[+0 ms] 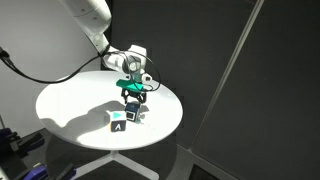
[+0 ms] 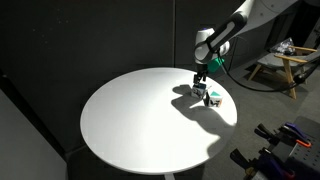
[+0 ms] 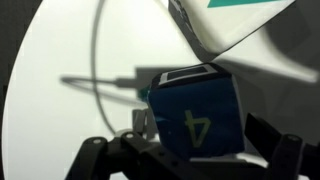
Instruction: Move the block to the left forward
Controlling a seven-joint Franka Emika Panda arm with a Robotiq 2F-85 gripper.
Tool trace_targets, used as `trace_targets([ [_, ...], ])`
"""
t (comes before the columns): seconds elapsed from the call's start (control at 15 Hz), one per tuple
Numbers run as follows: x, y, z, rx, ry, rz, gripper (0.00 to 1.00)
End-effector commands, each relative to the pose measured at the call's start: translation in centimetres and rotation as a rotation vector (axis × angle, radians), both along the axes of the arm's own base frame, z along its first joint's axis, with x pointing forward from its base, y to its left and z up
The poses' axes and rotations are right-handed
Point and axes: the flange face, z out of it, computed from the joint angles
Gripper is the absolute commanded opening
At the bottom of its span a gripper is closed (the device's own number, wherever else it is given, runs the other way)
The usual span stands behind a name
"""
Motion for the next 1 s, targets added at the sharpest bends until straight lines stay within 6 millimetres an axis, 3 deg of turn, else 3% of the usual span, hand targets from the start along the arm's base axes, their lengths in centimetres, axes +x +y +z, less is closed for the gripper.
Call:
trace_targets([
  [0.0, 0.7, -0.2, -0.1, -0.035, -0.01, 0.028, 1.0],
  [0.93, 0.3, -0.6, -1.6, -0.051, 0.012, 0.028, 1.0],
])
